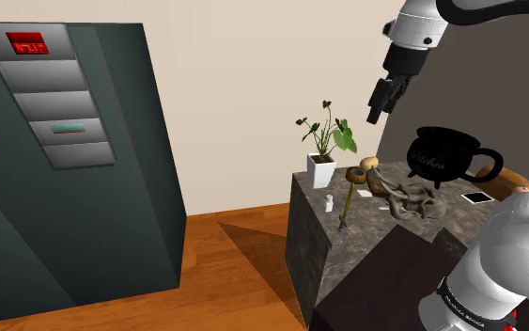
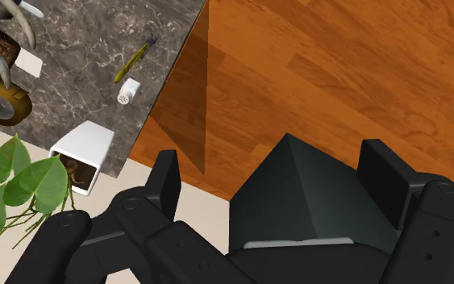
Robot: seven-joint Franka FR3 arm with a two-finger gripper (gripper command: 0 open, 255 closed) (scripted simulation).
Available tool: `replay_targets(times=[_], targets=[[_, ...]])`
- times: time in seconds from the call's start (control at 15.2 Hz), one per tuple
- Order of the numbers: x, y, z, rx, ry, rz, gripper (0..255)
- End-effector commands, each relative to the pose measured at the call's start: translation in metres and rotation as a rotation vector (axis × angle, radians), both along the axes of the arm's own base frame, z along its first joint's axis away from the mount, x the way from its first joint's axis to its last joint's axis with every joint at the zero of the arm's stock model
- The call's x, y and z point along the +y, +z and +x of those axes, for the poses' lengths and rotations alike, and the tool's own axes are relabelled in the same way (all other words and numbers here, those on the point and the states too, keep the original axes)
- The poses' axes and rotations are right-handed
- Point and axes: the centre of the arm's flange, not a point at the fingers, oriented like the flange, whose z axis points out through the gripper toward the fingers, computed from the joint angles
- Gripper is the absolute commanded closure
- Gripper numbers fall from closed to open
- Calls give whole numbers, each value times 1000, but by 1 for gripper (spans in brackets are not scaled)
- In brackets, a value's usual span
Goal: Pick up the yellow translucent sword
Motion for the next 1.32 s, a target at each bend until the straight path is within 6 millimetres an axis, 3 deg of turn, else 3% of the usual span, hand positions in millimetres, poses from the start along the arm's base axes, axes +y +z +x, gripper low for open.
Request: replay_targets(times=[0.0, 1.25], targets=[[0, 0, 0, 0, 0, 0, 0], [-125, -199, 91, 43, -158, 9, 0]])
